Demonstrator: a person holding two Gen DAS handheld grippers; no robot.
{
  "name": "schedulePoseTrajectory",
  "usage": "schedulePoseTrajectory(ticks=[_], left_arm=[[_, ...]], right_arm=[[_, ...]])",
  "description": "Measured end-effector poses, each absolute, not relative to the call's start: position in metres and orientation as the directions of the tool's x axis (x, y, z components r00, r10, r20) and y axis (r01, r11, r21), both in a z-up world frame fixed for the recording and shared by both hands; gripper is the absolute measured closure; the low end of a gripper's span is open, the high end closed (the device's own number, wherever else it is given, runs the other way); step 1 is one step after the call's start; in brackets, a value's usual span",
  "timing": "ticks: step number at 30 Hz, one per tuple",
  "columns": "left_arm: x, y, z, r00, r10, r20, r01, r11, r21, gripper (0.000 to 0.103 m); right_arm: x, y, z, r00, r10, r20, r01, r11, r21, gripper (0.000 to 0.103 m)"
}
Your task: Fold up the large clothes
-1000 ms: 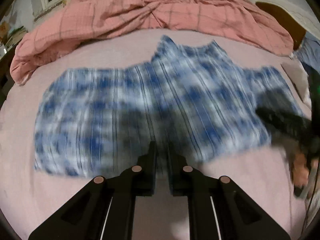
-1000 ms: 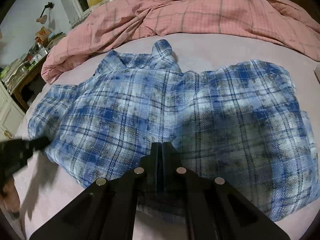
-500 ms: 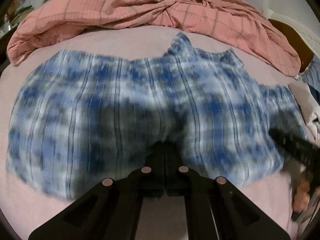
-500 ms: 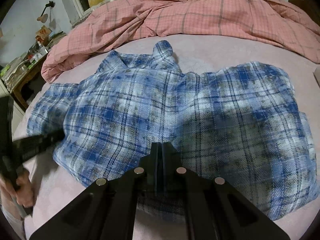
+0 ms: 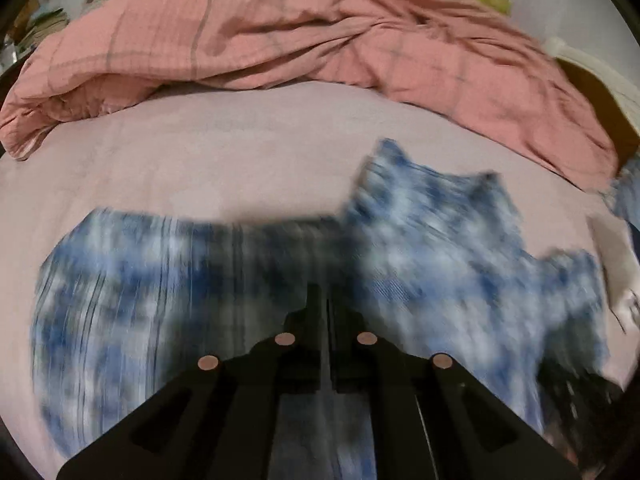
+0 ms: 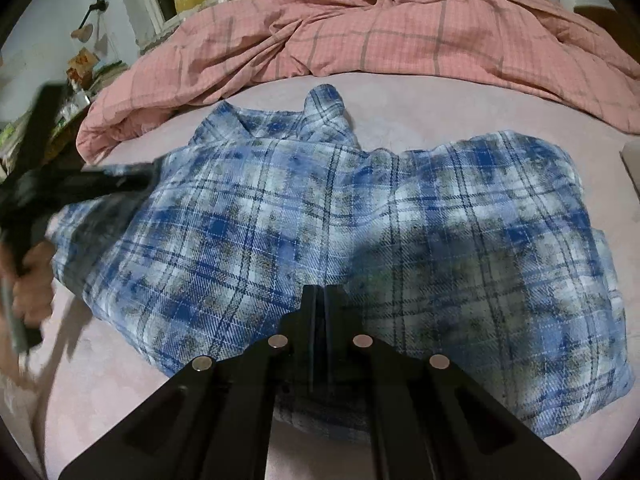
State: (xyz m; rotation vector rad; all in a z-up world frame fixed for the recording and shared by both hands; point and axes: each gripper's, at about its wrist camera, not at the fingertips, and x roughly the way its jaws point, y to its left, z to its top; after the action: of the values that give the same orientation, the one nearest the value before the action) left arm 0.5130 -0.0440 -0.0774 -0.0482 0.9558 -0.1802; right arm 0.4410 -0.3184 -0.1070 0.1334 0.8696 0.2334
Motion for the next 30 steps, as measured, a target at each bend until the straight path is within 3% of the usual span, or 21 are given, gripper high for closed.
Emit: schedulePoseTrajectory(ticks=[4,8,10,12,14,19,21,23,26,30], left_arm=[[0.449,-0.047,-0.072,0.589,-0.213,-0.779,0.176,0.975,-0.134,0.1],[0.422,-0.042,-0.098,0.578,-0.244,-0.779,0.188,0.968,-0.164,0.1],[0.423,-0.042,-0.119,0.571,-0.248,-0.782,0.179,0.968,-0.175,0.1],[0.422,-0.039,-0.111,0.577,-0.262,-0.774,0.18,0.965,-0.192,0.1],[0.419,-0.033,-0.111,0.581,-0.286,-0.762,0.179,0.958,-0.223,0.1],[0.407,-0.038,-0.106,0.605,-0.268,-0.75,0.191,0.963,-0.19,0.1],[0.403,-0.041,-0.103,0.624,-0.252,-0.739,0.198,0.967,-0.163,0.099],[0.4,-0.038,-0.098,0.641,-0.259,-0.723,0.201,0.965,-0.167,0.096],[0.394,-0.029,-0.083,0.679,-0.278,-0.68,0.203,0.96,-0.19,0.089],[0.393,-0.004,-0.067,0.709,-0.3,-0.638,0.162,0.95,-0.267,0.087]], right_arm=[[0.434,-0.332,-0.103,0.63,0.265,-0.73,-0.088,0.958,0.272,0.099],[0.41,-0.337,-0.08,0.673,0.192,-0.714,-0.048,0.975,0.217,0.097],[0.39,-0.346,-0.064,0.708,0.192,-0.679,-0.055,0.974,0.219,0.085],[0.366,-0.365,-0.054,0.744,0.198,-0.639,-0.032,0.964,0.262,0.04],[0.344,-0.39,-0.054,0.769,0.191,-0.61,0.03,0.942,0.333,0.024],[0.351,-0.444,-0.101,0.604,0.242,-0.759,0.283,0.825,0.489,0.025],[0.352,-0.457,-0.106,0.645,0.276,-0.712,0.292,0.772,0.564,0.027],[0.363,-0.458,-0.101,0.666,0.26,-0.699,0.273,0.787,0.553,0.027],[0.383,-0.462,-0.113,0.679,0.261,-0.686,0.292,0.762,0.579,0.027],[0.393,-0.46,-0.114,0.714,0.214,-0.667,0.367,0.697,0.617,0.03]])
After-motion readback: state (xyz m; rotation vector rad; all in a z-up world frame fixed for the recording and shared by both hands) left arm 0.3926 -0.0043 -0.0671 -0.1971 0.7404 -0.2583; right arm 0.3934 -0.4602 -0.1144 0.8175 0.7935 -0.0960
